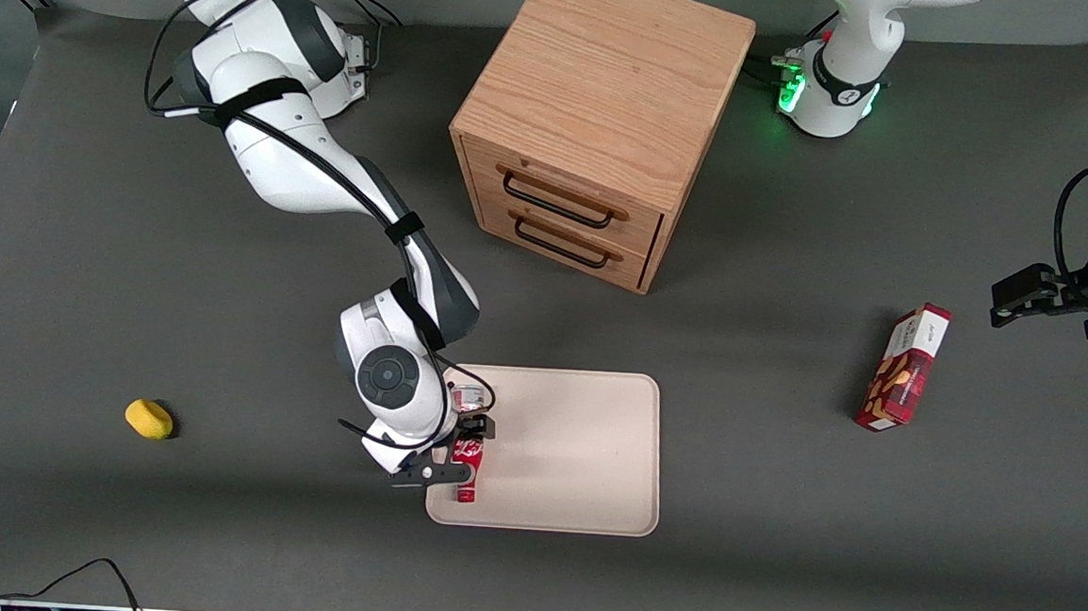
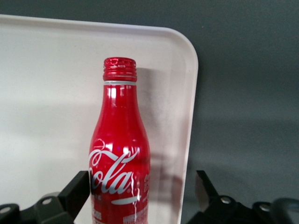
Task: Place coke bottle on tray
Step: 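Lower the bottle onto the tray and open the right gripper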
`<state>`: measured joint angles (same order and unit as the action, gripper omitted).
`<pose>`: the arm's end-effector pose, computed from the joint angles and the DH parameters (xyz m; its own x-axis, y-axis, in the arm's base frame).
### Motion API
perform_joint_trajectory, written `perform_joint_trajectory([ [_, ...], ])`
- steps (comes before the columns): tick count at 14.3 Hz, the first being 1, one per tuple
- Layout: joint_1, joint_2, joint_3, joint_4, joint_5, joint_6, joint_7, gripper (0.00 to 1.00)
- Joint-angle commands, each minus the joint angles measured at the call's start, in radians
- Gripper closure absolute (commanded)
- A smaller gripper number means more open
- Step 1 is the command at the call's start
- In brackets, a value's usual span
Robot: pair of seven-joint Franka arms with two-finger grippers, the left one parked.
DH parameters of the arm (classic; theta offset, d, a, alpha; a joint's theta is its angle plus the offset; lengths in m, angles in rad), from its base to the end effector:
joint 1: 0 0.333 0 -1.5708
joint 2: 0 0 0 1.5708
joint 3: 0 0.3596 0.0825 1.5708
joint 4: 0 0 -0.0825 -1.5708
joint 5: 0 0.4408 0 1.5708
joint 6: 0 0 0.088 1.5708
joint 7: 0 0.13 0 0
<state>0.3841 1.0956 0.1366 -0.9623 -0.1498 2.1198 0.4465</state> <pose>0.7915 0.3905 0.1705 0.9953 0.0693 0.0676 0.0708 -0.9973 -0.0197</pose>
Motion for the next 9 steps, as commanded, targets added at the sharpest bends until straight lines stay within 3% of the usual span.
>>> perform_joint_trajectory([
  [1, 0.012, -0.011, -0.009, 0.025, 0.001, -0.043, 0.0, 0.0],
  [9, 0.01, -0.077, 0.003, 0.025, 0.009, -0.203, 0.047, 0.0],
])
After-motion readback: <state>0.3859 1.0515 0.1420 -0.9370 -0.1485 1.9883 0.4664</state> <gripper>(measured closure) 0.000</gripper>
